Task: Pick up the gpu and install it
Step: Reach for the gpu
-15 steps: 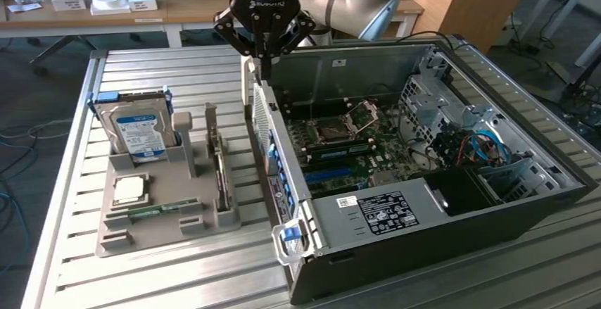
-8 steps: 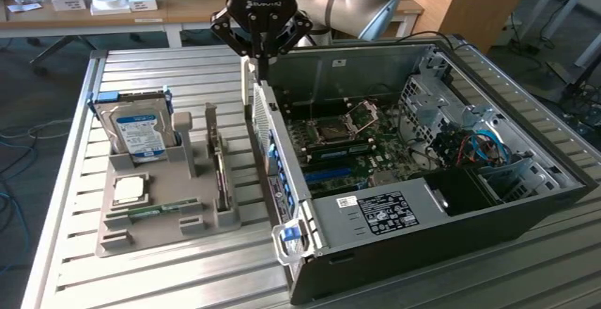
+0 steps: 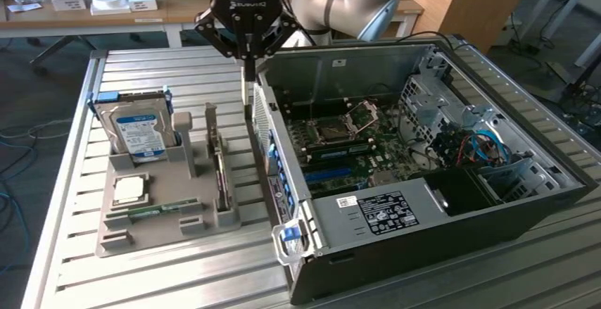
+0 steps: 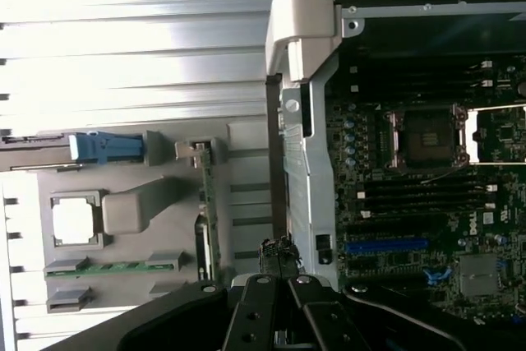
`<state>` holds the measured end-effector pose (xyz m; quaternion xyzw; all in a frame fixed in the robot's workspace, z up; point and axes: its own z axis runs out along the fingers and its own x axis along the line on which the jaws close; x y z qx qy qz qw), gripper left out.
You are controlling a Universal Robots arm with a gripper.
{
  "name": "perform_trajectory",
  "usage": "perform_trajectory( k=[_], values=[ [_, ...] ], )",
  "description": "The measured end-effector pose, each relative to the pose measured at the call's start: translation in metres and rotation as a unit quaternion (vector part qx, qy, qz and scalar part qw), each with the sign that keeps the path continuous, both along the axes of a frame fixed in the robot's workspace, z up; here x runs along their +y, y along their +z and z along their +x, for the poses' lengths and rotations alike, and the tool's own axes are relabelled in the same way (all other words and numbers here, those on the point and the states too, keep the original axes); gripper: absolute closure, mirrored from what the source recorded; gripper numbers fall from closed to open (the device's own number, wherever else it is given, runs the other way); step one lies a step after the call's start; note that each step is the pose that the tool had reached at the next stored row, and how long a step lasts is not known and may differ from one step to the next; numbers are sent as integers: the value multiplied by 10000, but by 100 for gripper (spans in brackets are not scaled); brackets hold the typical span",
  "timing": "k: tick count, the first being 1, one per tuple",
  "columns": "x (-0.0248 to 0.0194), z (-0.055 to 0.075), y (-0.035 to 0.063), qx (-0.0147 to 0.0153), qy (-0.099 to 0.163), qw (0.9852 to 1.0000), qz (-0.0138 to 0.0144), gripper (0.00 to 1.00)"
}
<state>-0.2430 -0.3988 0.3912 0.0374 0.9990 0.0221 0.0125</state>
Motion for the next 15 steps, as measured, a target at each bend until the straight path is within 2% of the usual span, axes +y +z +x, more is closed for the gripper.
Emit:
perform_trajectory(
  k=[11,15],
  values=[
    [0,-329,-7,0,0,10000,0,89],
    [0,-380,-8,0,0,10000,0,89]
  ],
)
